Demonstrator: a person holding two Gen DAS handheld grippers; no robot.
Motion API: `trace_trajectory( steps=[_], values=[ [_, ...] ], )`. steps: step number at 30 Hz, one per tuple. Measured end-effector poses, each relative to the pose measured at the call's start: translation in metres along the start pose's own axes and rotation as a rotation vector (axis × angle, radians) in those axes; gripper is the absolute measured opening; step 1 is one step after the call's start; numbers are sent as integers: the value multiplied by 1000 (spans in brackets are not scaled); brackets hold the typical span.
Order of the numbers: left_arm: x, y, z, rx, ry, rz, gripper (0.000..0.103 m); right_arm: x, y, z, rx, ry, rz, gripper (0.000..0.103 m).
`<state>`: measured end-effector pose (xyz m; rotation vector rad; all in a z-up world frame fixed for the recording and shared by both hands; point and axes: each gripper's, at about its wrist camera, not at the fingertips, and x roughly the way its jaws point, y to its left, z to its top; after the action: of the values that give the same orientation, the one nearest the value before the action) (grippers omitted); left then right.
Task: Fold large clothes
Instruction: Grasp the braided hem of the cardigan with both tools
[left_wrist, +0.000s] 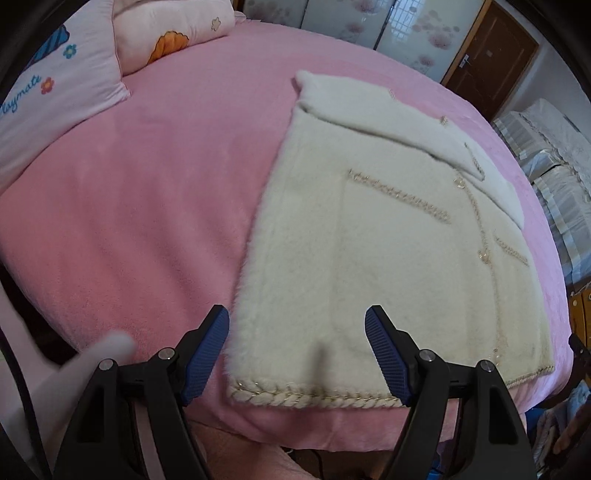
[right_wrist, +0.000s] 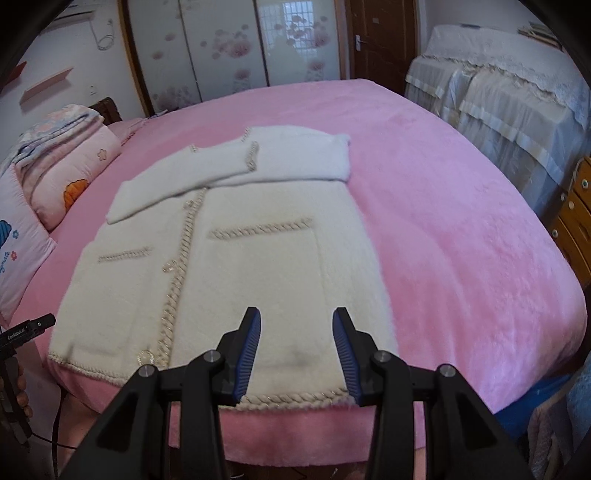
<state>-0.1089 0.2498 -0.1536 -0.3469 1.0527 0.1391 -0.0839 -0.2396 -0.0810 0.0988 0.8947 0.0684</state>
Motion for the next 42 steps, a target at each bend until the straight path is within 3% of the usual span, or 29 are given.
trace_trajectory(
  steps=[4,15,27,39,42],
  values=[
    [8,-3,-8,37,11,-23,75,10,-15,-12,38,44,-17,41],
    [48,1,-12,24,73,8,76,35,-68,-31,177,134,-8,41],
    [71,-1,-15,32,68,-80,102,75,-87,-49,275,191,168,41],
    [80,-8,-16,45,61,-83,102,86,-84,-52,269,177,202,40],
    [75,-10,-18,41,52,-75,94,86,-83,-51,259,174,198,40]
  ],
)
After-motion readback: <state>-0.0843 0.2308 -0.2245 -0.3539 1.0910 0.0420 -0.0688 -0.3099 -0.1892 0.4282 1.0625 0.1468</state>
